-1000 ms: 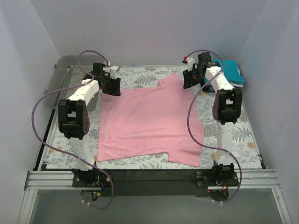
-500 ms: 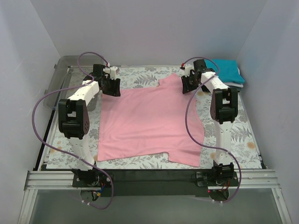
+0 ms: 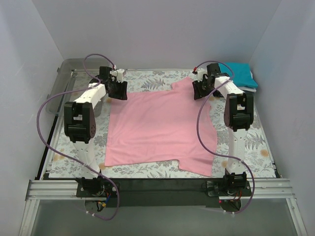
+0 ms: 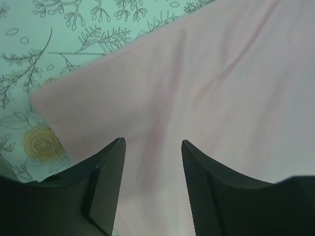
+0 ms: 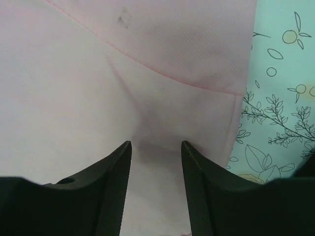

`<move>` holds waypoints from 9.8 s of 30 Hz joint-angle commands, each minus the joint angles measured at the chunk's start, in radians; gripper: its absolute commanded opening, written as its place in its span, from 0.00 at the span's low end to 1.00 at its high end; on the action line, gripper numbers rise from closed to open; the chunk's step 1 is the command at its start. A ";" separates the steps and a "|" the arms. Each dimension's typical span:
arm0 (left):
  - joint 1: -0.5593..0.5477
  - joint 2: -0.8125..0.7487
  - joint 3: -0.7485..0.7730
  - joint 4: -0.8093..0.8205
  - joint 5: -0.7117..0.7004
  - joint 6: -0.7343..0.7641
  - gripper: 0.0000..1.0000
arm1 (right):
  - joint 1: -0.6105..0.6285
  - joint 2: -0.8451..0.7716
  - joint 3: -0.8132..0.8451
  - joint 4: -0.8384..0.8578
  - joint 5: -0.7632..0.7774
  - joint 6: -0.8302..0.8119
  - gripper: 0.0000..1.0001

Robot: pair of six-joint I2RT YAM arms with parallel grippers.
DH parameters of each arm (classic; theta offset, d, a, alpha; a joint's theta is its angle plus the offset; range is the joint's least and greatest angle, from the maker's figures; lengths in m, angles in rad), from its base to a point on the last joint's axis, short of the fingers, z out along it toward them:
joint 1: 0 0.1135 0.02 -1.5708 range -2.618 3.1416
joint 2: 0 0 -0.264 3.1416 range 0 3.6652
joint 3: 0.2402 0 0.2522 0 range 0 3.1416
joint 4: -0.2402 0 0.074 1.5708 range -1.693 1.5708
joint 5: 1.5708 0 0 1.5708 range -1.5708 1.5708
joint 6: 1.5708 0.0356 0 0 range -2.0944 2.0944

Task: Fold and stack the t-shirts
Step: Flatten the tshirt out, then fold the tshirt

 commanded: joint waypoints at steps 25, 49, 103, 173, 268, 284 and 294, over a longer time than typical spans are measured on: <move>0.056 0.193 0.288 0.043 -0.035 0.056 0.54 | 0.000 0.144 0.273 0.265 0.039 0.201 0.62; 0.083 0.213 0.299 0.040 -0.048 0.069 0.54 | 0.045 0.215 0.328 0.208 0.106 0.092 0.60; -0.016 0.215 0.326 0.040 -0.101 0.799 0.26 | 0.023 0.095 0.259 0.164 0.102 0.022 0.01; 0.019 -0.107 -0.091 0.152 -0.079 0.872 0.00 | 0.010 -0.183 0.032 0.164 0.017 -0.065 0.01; -0.435 0.387 0.437 0.098 0.404 -0.403 0.46 | -0.075 -0.149 -0.114 -0.117 -0.246 0.105 0.48; -0.464 0.473 0.523 0.110 0.378 -0.395 0.45 | -0.076 -0.082 -0.033 -0.127 -0.268 0.114 0.47; -0.464 0.468 0.517 0.132 0.392 -0.388 0.30 | -0.076 -0.103 -0.040 -0.134 -0.285 0.099 0.30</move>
